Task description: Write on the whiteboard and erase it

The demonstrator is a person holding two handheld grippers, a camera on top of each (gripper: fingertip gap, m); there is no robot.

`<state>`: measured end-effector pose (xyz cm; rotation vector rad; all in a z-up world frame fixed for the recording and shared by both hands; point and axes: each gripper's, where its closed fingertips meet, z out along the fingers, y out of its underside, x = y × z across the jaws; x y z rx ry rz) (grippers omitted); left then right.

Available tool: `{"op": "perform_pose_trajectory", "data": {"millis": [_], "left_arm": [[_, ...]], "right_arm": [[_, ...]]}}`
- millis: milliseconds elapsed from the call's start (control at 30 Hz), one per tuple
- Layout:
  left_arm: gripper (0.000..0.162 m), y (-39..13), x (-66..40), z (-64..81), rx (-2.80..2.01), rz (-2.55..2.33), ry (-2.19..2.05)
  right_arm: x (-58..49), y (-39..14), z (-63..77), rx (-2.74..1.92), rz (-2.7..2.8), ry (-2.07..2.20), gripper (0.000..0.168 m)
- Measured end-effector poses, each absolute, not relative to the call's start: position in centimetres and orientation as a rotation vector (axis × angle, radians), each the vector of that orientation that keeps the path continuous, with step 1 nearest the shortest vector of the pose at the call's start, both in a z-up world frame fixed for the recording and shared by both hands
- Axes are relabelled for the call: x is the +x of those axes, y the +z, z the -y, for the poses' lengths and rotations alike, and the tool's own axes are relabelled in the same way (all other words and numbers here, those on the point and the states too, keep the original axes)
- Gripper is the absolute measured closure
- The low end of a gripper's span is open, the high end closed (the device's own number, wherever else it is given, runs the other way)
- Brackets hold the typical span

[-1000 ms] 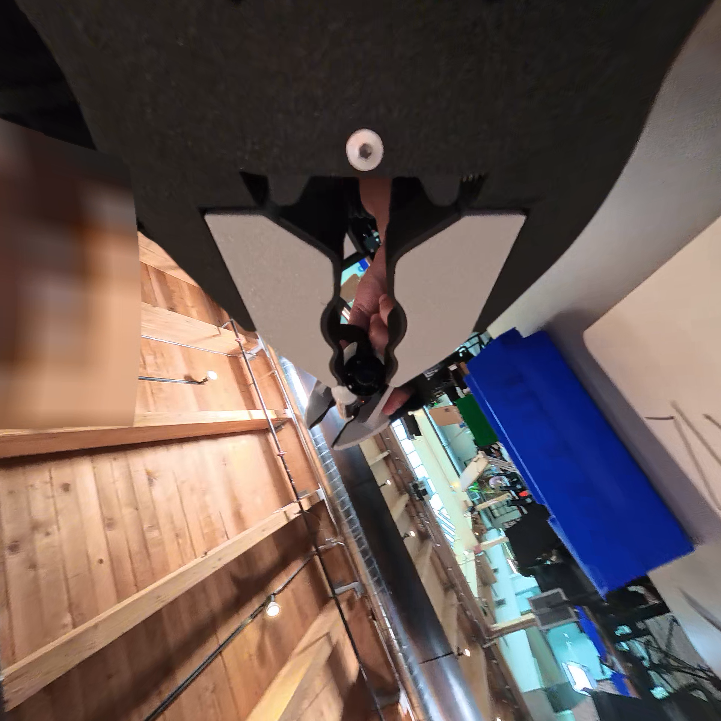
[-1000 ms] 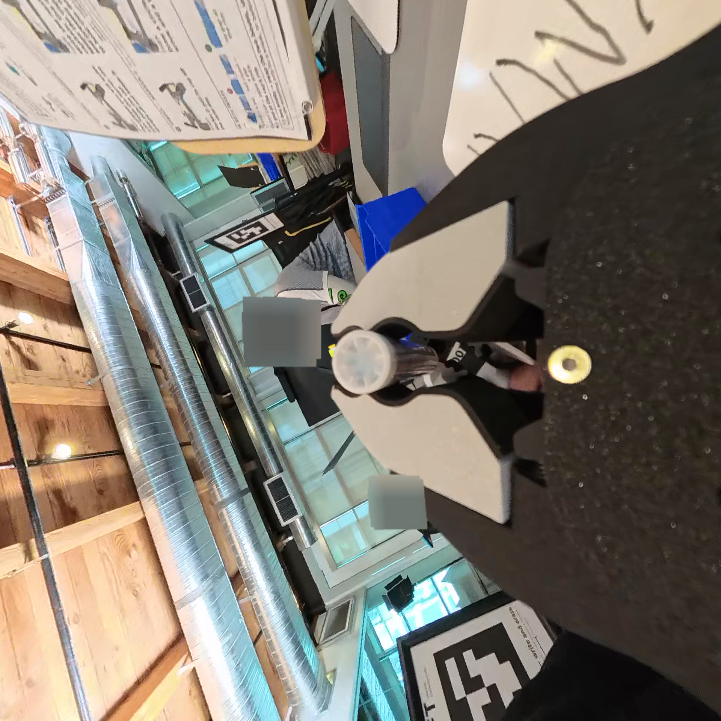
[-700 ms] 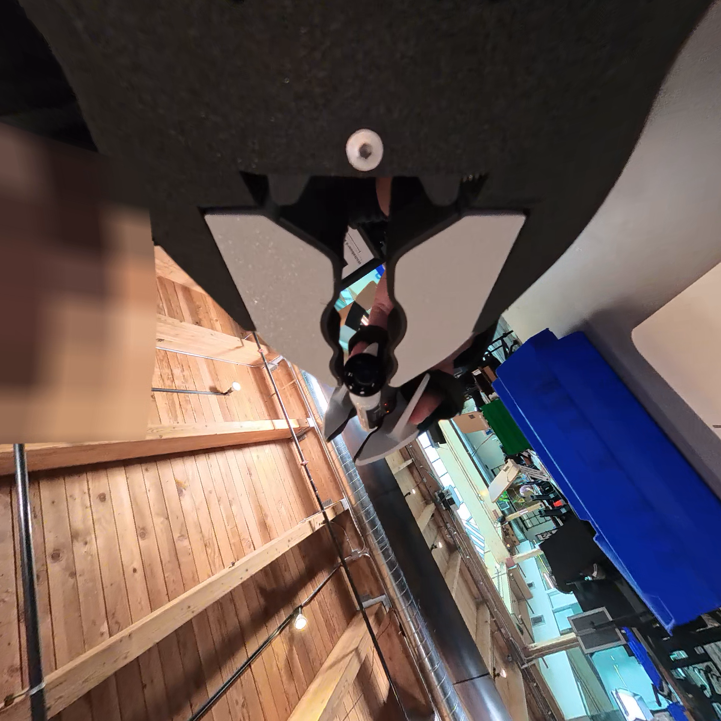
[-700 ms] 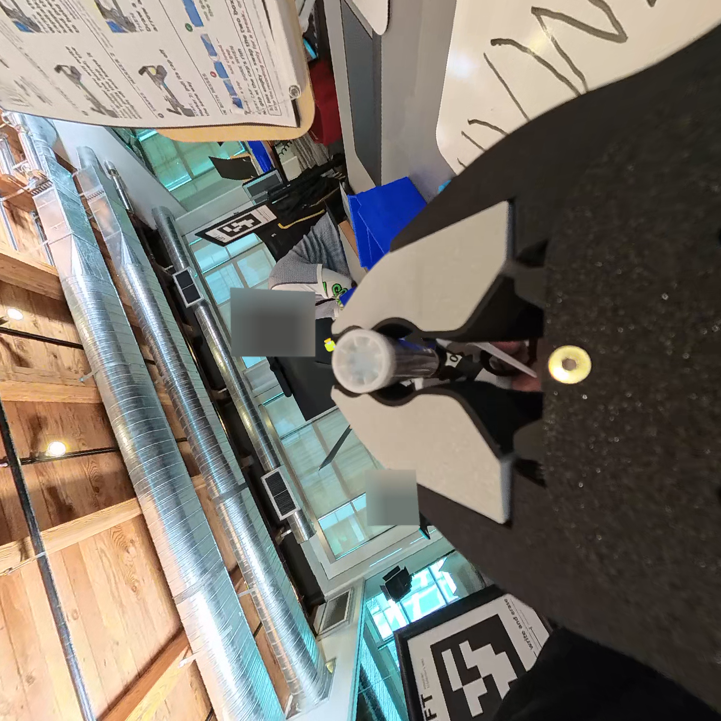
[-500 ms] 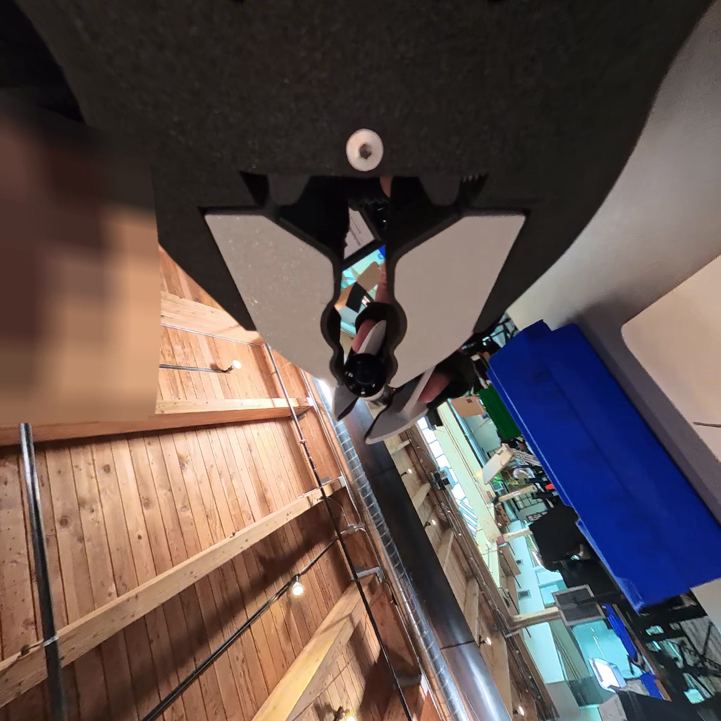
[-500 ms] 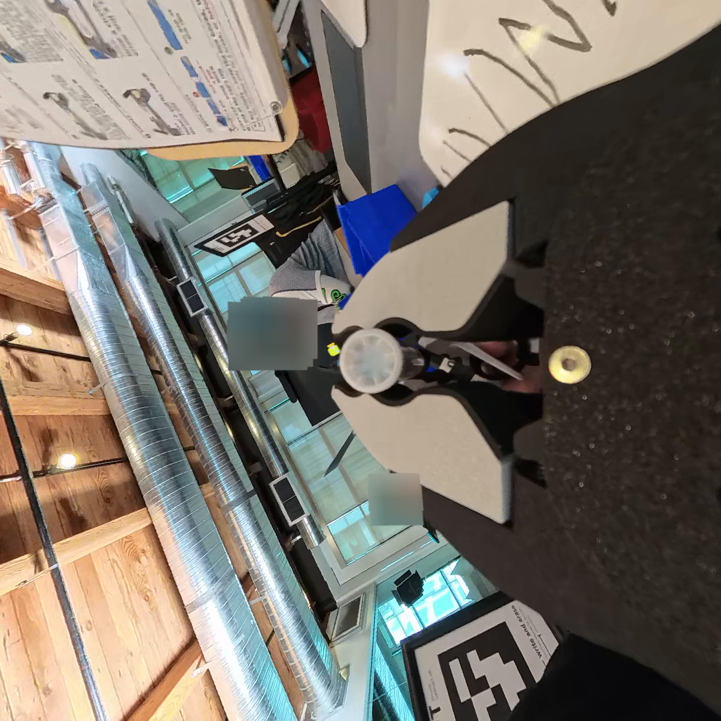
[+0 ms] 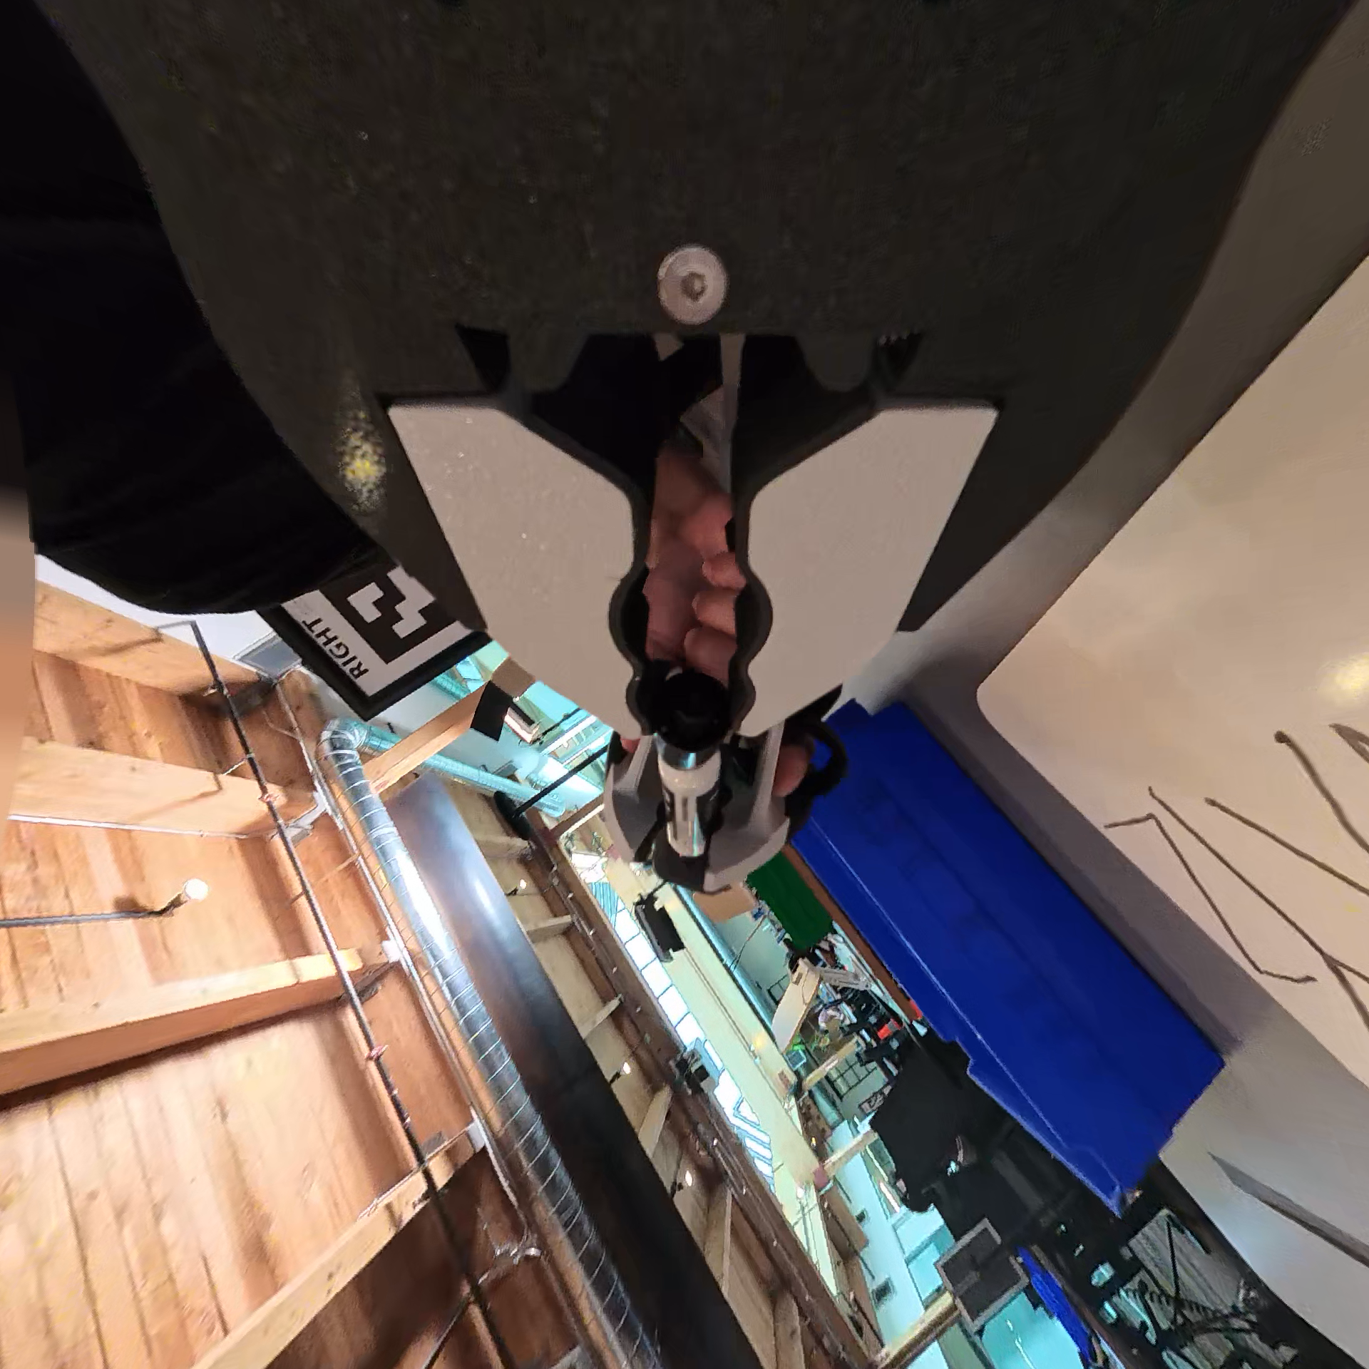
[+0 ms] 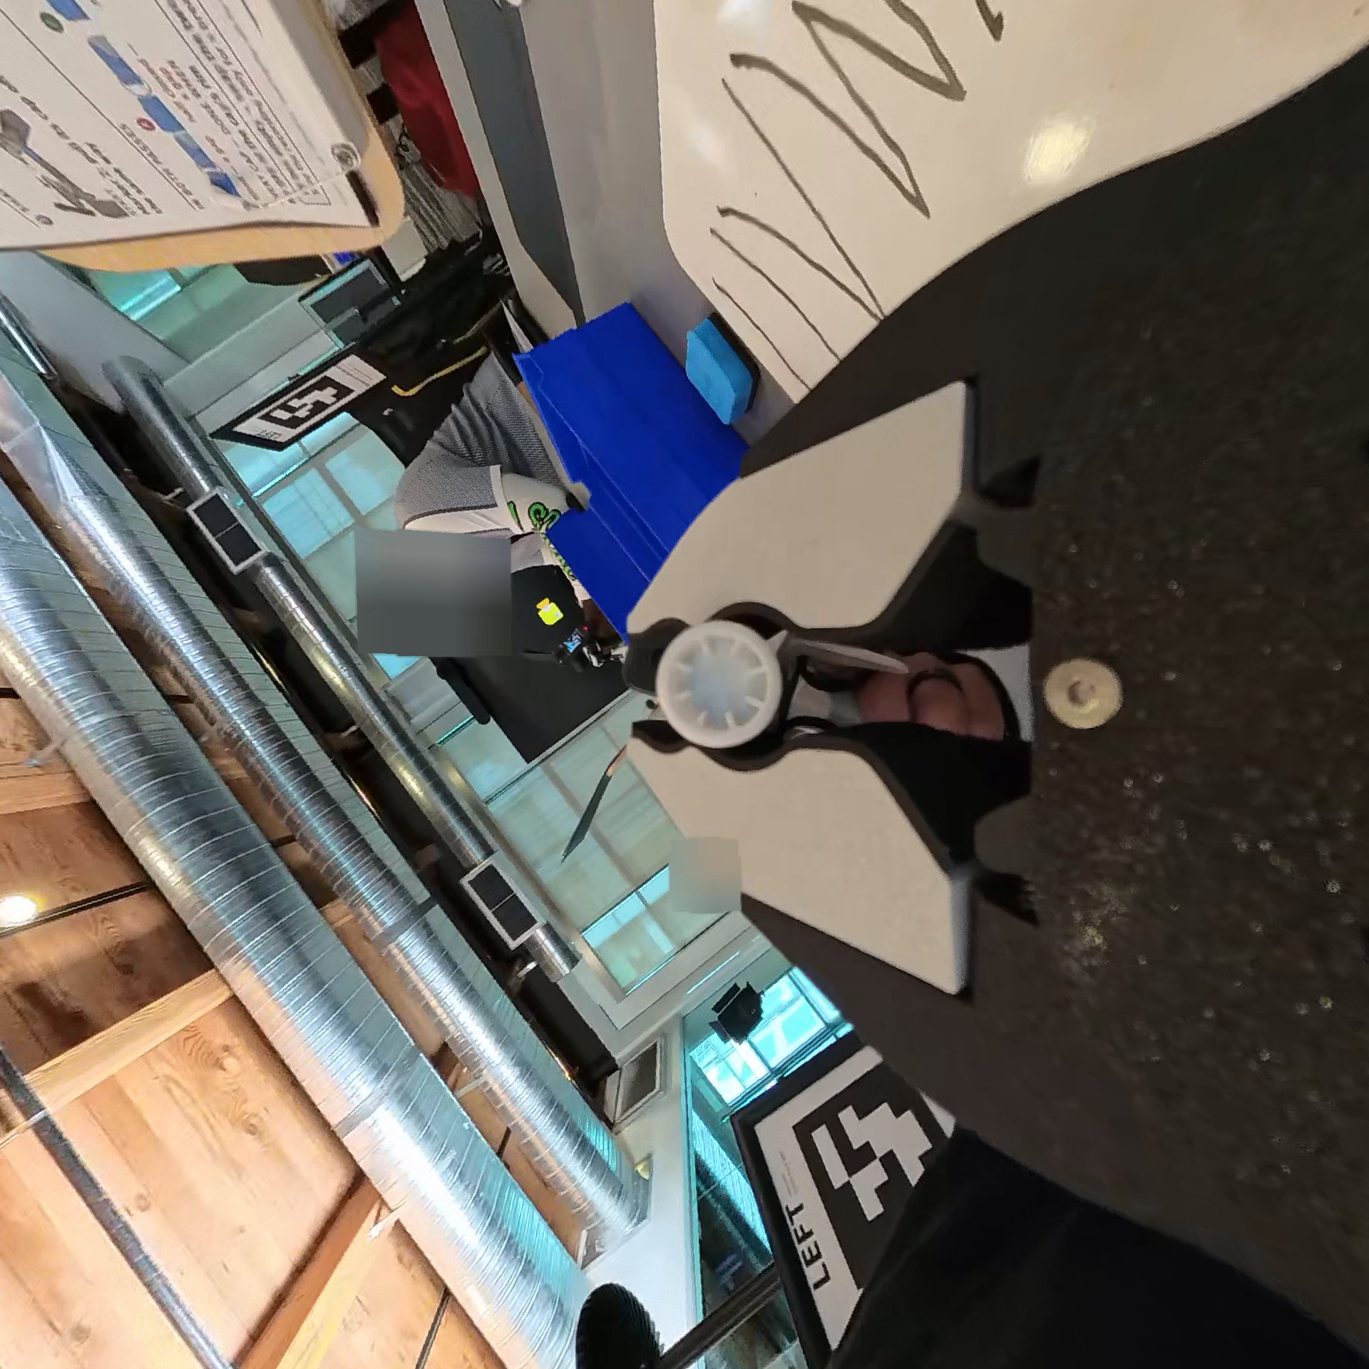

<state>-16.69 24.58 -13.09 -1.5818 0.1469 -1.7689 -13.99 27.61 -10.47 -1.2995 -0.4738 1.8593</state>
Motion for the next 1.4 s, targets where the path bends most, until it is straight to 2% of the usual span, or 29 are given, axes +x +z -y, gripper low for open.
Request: {"op": "perform_pose_trajectory", "data": {"millis": [700,933,1400], "left_arm": [[0.143,-15.0,-14.7,-24.8,-1.615,-0.09,-1.793],[0.143,-13.4,-15.5,-25.6,-1.503,-0.046,-1.821],[0.143,-12.1,-18.6,-25.3,-1.492,-0.152,-1.769]], "right_arm": [[-13.4,-10.8,-28.5,-1.274,0.334,1.843,0.148],[-13.3,-10.9,-28.1,-1.264,0.337,1.854,0.148],[-16.1,-13.3,-24.7,-1.499,0.907,1.679,0.149]]}}
